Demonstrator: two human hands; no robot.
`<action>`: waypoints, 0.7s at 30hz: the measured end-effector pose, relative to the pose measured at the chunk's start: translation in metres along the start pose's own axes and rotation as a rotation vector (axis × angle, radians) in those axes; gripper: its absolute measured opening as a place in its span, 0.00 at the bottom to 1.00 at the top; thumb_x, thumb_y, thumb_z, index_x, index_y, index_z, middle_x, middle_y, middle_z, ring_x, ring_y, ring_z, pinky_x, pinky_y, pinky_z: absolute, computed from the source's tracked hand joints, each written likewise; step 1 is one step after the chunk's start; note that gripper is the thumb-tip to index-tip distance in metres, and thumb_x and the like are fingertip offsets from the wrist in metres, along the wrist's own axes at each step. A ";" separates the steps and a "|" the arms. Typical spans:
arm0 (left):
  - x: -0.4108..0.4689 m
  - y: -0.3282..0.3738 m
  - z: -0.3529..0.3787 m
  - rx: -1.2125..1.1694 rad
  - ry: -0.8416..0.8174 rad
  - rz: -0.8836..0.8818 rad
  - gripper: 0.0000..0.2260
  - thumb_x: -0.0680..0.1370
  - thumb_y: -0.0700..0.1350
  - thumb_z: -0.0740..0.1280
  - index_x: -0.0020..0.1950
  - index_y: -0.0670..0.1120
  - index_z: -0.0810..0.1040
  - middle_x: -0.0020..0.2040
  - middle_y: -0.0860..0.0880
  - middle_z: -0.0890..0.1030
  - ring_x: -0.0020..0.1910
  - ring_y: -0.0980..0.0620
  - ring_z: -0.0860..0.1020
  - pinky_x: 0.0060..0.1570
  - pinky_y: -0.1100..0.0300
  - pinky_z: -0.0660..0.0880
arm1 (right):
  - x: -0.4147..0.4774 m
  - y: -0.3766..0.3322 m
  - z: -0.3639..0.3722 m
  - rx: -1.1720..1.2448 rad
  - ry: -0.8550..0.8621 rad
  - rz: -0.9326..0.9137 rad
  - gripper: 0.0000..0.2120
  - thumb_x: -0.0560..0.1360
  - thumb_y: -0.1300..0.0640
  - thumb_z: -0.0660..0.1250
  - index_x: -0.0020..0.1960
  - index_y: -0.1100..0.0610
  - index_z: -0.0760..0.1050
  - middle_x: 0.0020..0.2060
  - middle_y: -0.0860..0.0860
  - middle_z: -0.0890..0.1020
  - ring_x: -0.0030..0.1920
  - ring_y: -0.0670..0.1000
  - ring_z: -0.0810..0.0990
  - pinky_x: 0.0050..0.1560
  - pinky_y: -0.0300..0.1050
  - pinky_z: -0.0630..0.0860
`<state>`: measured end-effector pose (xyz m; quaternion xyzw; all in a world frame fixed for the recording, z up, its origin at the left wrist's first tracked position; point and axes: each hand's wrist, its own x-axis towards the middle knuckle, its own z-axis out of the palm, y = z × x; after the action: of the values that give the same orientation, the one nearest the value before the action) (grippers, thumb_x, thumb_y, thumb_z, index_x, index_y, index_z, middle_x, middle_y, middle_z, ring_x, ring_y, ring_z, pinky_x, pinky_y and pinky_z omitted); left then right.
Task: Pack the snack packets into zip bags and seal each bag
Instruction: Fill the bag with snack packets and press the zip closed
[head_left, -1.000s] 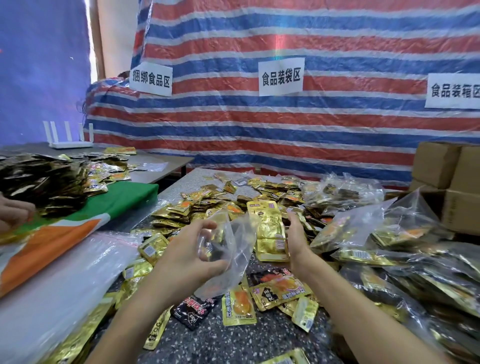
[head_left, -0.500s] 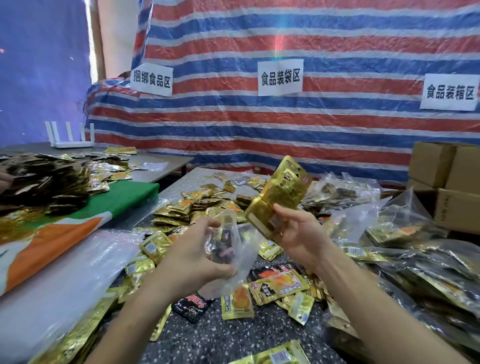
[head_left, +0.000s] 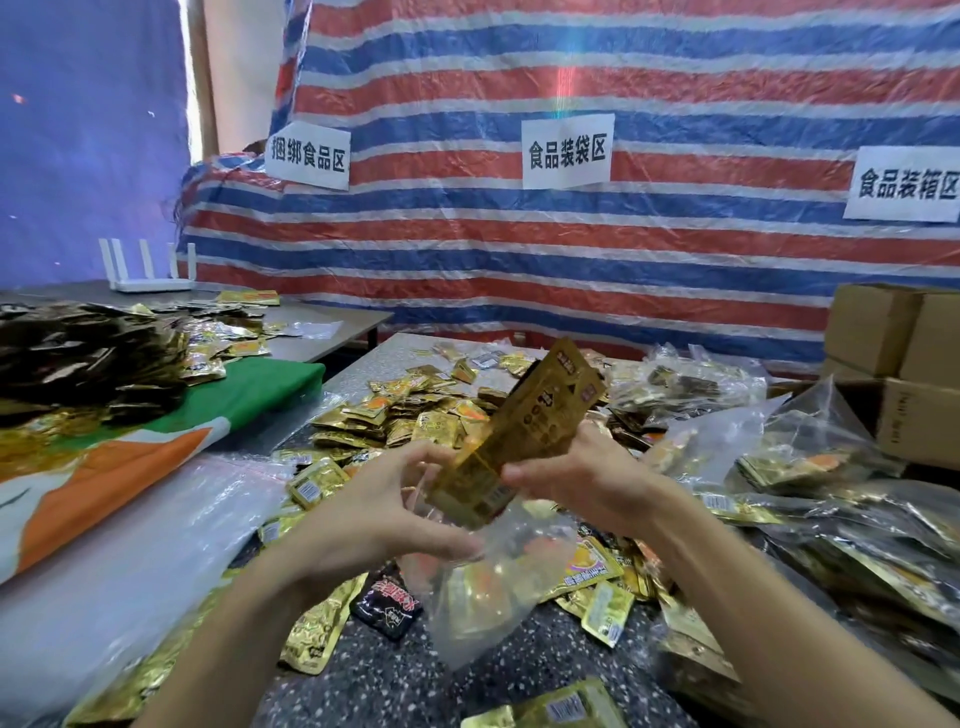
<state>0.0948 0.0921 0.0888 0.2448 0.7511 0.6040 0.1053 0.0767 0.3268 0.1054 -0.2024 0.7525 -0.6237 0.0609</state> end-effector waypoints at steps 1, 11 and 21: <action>-0.001 0.000 -0.004 -0.031 -0.015 -0.009 0.29 0.64 0.35 0.81 0.61 0.51 0.78 0.56 0.50 0.85 0.54 0.52 0.83 0.52 0.59 0.78 | -0.001 -0.001 -0.001 -0.011 -0.027 0.028 0.12 0.69 0.63 0.74 0.51 0.52 0.84 0.54 0.56 0.86 0.57 0.57 0.84 0.57 0.52 0.79; -0.007 0.000 -0.009 -0.109 0.125 -0.185 0.20 0.66 0.48 0.79 0.52 0.38 0.81 0.44 0.42 0.86 0.38 0.41 0.85 0.37 0.54 0.83 | -0.001 -0.006 -0.010 -0.012 0.151 0.022 0.15 0.61 0.60 0.81 0.46 0.51 0.86 0.52 0.58 0.86 0.57 0.63 0.83 0.68 0.71 0.70; 0.009 0.010 -0.005 -0.004 0.423 -0.042 0.08 0.76 0.40 0.72 0.38 0.39 0.85 0.30 0.45 0.81 0.23 0.52 0.75 0.21 0.63 0.72 | -0.009 -0.028 -0.020 -0.251 0.067 0.003 0.22 0.62 0.61 0.83 0.54 0.57 0.81 0.49 0.58 0.87 0.50 0.58 0.86 0.51 0.52 0.83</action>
<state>0.0875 0.0935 0.1013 0.0964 0.7602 0.6412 -0.0417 0.0843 0.3444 0.1351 -0.1862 0.8267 -0.5309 0.0107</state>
